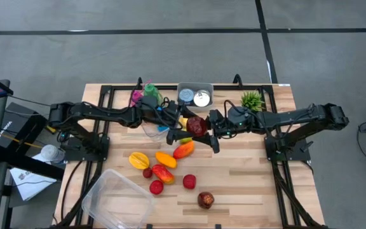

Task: Pick & Place Food Item
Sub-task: Put the top red apple into the white bin, then put the yellow starfruit into the white bin

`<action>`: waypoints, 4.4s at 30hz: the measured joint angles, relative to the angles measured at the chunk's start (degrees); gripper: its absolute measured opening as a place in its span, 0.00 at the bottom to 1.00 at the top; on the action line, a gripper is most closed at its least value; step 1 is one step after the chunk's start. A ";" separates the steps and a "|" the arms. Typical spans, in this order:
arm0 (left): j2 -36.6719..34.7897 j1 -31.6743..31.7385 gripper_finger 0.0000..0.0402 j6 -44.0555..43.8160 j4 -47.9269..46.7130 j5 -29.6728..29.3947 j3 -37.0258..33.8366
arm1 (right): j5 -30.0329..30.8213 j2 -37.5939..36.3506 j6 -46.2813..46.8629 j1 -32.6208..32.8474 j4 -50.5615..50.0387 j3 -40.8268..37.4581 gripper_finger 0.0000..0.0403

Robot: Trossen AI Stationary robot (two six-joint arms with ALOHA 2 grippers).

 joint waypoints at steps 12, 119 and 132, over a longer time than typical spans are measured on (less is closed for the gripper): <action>0.00 -0.26 0.80 -0.72 0.19 -0.23 0.00 | -0.02 0.00 -0.48 -0.52 -0.36 0.07 0.66; -12.96 -59.67 0.94 -49.89 -65.34 -13.30 -6.01 | 6.45 0.08 -1.53 3.32 -34.89 10.64 0.84; -13.51 -59.67 0.99 -53.89 -64.12 -9.20 -6.01 | 6.43 0.08 -1.50 3.32 -34.89 10.64 0.84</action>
